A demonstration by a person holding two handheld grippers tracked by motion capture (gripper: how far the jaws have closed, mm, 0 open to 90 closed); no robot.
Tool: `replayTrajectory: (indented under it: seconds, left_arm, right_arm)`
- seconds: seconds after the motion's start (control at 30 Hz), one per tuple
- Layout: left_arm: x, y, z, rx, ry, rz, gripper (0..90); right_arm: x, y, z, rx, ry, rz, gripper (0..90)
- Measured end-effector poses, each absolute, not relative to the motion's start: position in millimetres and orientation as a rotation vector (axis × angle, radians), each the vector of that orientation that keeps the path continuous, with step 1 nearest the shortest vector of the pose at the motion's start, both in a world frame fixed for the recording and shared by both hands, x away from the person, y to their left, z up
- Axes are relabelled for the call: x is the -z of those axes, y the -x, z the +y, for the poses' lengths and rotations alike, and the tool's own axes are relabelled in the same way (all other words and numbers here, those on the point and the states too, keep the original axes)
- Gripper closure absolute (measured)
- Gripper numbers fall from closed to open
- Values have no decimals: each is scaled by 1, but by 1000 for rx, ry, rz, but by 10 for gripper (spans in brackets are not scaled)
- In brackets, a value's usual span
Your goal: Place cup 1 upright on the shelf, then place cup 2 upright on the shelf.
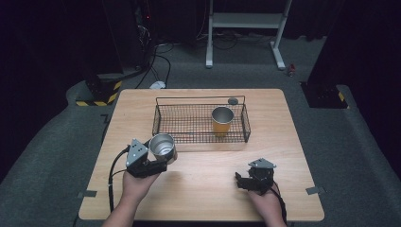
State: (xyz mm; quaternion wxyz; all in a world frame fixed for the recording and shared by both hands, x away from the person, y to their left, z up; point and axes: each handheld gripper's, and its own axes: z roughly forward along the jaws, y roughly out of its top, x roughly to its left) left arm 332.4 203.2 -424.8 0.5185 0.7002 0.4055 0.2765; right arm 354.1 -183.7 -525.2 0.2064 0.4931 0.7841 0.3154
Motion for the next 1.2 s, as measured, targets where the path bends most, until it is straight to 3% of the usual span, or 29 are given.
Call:
replayTrajectory:
  seconds: [1.2]
  left_arm:
    - [388,-392,181,-695,-1698,958,189]
  right_arm:
    - [525,-355,-184,-880,-1372,2191,94]
